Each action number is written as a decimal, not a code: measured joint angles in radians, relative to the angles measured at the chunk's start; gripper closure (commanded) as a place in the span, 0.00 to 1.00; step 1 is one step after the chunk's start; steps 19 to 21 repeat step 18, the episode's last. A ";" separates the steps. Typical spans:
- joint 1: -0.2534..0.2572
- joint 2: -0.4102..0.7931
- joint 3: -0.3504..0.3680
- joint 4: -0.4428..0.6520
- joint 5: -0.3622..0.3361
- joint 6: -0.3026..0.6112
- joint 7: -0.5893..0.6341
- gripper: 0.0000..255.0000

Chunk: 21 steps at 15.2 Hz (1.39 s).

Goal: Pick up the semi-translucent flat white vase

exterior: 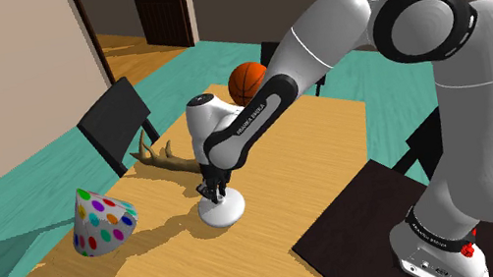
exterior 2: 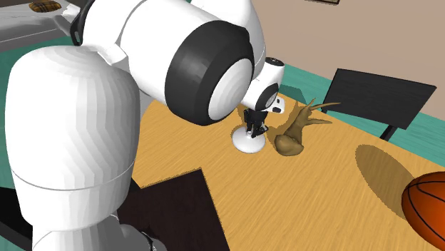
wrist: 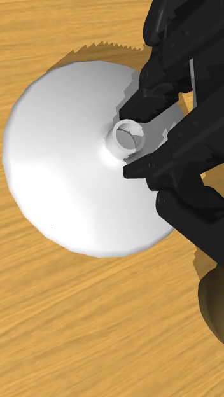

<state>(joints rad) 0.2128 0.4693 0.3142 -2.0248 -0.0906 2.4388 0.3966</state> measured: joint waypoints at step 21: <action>-0.026 -0.136 0.031 0.022 0.053 -0.155 -0.026 1.00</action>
